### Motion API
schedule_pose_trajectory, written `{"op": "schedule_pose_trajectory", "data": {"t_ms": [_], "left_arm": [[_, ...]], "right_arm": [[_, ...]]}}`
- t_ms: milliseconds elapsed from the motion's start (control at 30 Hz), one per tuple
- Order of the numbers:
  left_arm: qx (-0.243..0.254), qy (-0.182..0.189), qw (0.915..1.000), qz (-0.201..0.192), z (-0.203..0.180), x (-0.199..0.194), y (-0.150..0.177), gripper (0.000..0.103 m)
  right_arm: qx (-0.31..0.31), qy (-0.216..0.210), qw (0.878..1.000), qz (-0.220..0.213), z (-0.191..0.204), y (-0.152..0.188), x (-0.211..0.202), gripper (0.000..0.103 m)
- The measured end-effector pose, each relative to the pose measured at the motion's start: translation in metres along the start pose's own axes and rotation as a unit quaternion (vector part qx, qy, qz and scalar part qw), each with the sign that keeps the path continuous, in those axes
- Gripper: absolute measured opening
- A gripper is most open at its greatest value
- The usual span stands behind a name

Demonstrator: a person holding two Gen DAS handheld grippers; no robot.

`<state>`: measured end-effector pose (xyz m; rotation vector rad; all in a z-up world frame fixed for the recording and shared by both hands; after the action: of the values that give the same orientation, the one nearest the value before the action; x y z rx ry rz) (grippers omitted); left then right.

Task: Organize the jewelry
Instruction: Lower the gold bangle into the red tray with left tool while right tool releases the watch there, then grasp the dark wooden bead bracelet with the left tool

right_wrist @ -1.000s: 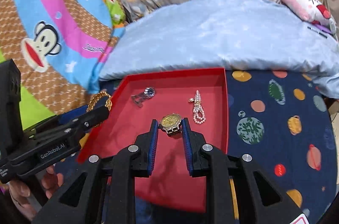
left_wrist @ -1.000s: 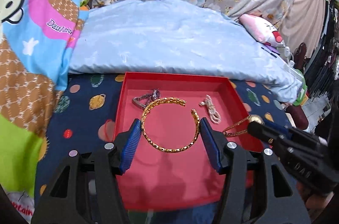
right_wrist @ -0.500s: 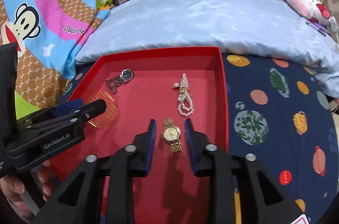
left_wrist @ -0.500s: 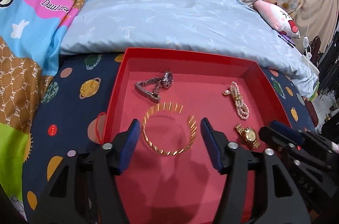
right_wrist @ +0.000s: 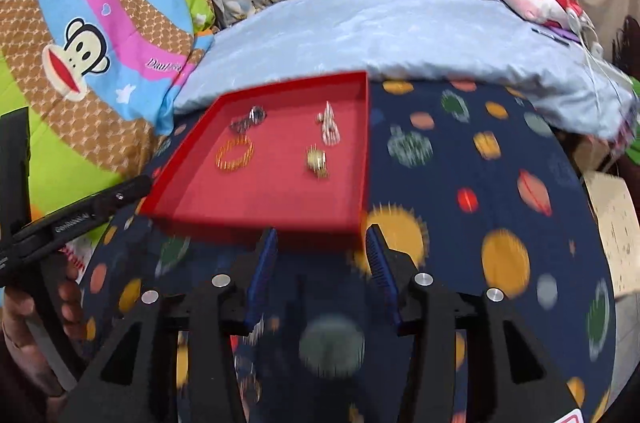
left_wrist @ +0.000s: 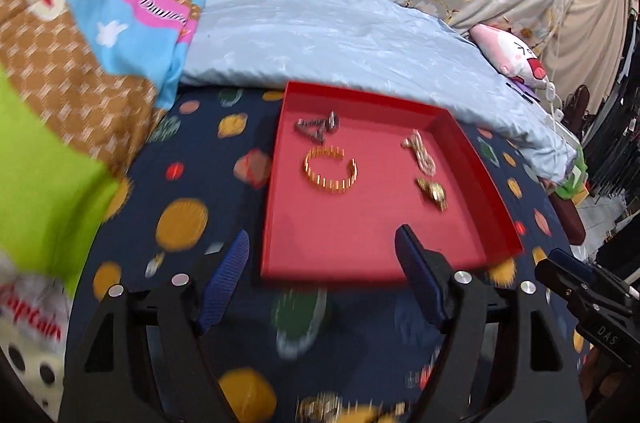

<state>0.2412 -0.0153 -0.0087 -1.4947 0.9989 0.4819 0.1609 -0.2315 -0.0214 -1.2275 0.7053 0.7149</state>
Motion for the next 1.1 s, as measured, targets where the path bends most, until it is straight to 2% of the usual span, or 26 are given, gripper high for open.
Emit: {"op": "schedule_pose_trajectory", "data": {"t_ms": [300, 600, 733, 1033, 1100], "left_arm": [[0.000, 0.001, 0.9997, 0.026, 0.001, -0.027, 0.067, 0.073], [0.020, 0.004, 0.9980, 0.060, -0.009, -0.032, 0.126, 0.073], [0.016, 0.006, 0.9974, 0.070, -0.011, -0.028, 0.136, 0.069], [0.034, 0.000, 0.9963, 0.079, -0.026, -0.013, 0.143, 0.053], [0.045, -0.011, 0.9962, 0.073, -0.031, -0.011, 0.144, 0.050]], "right_arm": [[-0.016, 0.006, 0.999, 0.033, 0.017, 0.070, -0.018, 0.045], [-0.003, -0.002, 0.999, 0.052, 0.018, 0.105, -0.027, 0.045], [-0.005, 0.000, 0.998, 0.058, 0.020, 0.115, -0.026, 0.045], [0.003, -0.002, 0.998, 0.058, 0.016, 0.117, -0.028, 0.045], [0.004, -0.003, 0.998, 0.058, 0.015, 0.117, -0.028, 0.045]]}}
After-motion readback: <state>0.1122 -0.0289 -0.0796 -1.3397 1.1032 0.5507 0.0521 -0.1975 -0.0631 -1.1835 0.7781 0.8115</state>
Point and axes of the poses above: each gripper's, at about its wrist camera, not at the fingertips, and x roughly the way its jaws point, z to its left, y to its underside, the point moved 3 cm from there along x, roughly the way its jaws point, and after that the axes turned 7 degrees about z, right-handed, at the moved point
